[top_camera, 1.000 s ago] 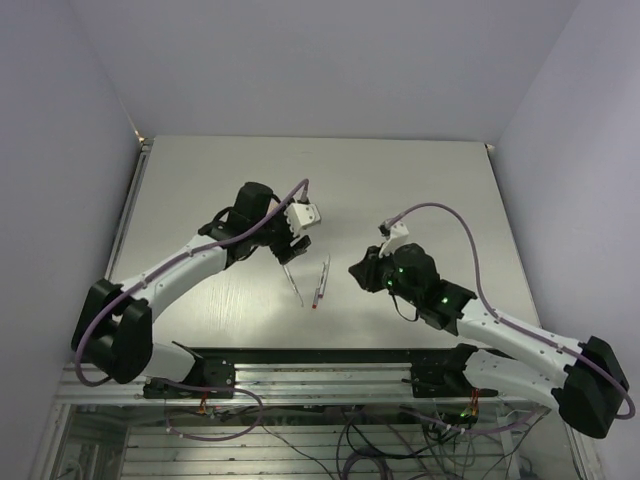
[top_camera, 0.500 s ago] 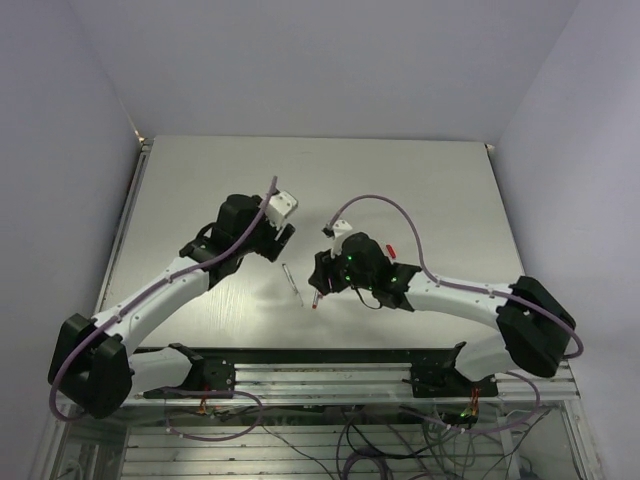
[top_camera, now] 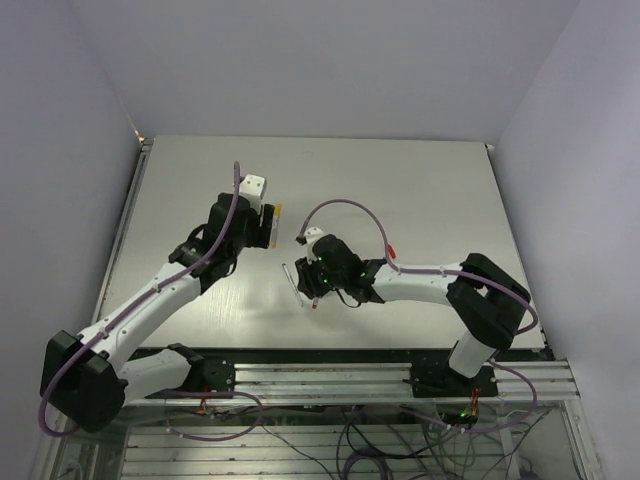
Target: Insert the pens into the pen caps
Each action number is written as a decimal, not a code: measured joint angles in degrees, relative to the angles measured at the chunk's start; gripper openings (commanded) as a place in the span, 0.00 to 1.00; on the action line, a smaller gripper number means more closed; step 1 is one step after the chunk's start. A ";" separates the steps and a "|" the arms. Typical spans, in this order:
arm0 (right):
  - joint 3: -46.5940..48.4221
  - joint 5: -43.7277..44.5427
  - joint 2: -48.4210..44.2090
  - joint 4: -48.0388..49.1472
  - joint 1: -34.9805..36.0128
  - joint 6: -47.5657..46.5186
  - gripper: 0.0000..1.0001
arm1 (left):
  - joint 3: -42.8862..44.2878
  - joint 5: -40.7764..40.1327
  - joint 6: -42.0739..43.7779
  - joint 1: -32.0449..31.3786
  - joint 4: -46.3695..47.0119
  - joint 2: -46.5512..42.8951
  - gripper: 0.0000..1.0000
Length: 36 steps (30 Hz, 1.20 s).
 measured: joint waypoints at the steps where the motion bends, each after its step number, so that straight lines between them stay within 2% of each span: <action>1: 0.02 0.11 0.37 -0.33 0.28 -0.13 0.33 | -0.09 0.02 -0.39 0.00 0.04 -0.31 0.78; 4: 0.02 0.35 0.66 -1.01 1.29 -0.28 0.23 | -0.15 0.02 -1.44 0.00 0.02 -0.57 0.78; 9: 0.02 0.42 0.66 -1.01 2.93 -0.28 0.01 | -0.46 0.07 -2.89 0.00 0.04 -0.46 0.78; 25: 0.13 -2.95 4.44 -0.33 5.73 2.84 0.00 | -1.49 0.07 -4.96 0.00 -0.02 -0.02 0.78; 36: 0.72 0.48 5.44 -1.31 5.79 4.17 0.00 | -1.49 0.44 -4.98 0.00 0.02 1.92 0.78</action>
